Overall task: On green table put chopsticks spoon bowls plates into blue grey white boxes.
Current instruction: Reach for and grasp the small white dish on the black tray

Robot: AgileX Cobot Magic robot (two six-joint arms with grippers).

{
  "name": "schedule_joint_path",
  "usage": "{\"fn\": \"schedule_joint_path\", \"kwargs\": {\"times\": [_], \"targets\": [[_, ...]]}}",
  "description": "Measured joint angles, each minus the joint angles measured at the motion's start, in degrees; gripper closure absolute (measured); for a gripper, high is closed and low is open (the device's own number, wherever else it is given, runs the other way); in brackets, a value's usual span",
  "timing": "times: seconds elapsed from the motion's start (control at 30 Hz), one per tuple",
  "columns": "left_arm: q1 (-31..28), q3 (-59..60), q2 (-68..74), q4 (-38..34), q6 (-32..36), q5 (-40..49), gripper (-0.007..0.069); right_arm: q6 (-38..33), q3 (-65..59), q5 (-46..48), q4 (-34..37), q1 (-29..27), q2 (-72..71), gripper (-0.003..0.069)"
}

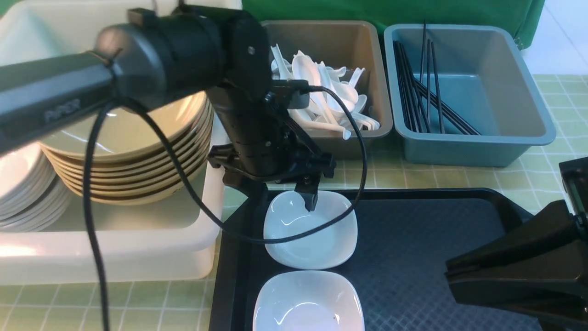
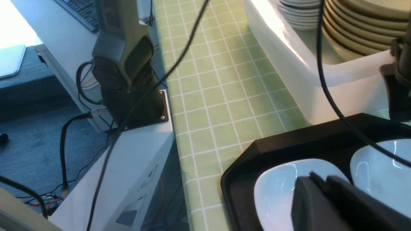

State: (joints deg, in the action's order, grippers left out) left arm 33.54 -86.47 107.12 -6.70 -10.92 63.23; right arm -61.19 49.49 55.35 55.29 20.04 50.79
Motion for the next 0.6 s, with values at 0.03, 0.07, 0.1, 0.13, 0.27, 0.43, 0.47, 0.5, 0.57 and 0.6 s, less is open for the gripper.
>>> {"fn": "schedule_joint_path", "kwargs": {"times": [0.03,0.07,0.1,0.13,0.27,0.43,0.47,0.5,0.57,0.6], "targets": [[0.2,-0.1,0.1,0.4,0.9,-0.1,0.0086,0.1,0.0,0.0,0.0,0.0,0.0,0.0601],[0.5,-0.2,0.1,0.6,2.4,-0.1,0.0086,1.3,0.0,-0.2,-0.1,0.0,0.0,0.0599],[0.6,-0.6,0.1,0.3,4.0,0.0,0.0088,4.3,0.0,-1.0,-0.7,0.0,0.0,0.0597],[0.7,-0.9,0.1,-0.2,5.5,0.1,0.009,9.0,0.0,-2.2,-1.6,0.0,0.1,0.0595],[0.7,-5.4,-2.8,-1.4,10.9,1.9,0.0146,23.0,0.3,-5.1,-10.1,0.0,2.4,0.0578],[0.7,-8.7,-13.7,-4.2,17.0,5.0,0.0291,28.9,2.4,-6.3,-12.7,0.0,11.5,0.0507],[0.7,-8.1,-16.7,-4.7,18.0,5.8,0.0333,29.0,2.8,-7.3,-12.1,0.0,14.0,0.0482],[0.7,-8.1,-17.2,-4.8,18.5,6.0,0.035,29.0,2.8,-7.8,-12.1,0.0,14.4,0.0477],[0.7,-4.3,-22.6,-6.0,21.1,6.4,0.0454,29.6,3.1,-11.0,-11.2,0.0,18.9,0.0424],[0.7,-2.2,-24.6,-6.6,22.2,6.3,0.0496,30.5,3.1,-12.5,-10.9,0.0,20.9,0.0404]]}}
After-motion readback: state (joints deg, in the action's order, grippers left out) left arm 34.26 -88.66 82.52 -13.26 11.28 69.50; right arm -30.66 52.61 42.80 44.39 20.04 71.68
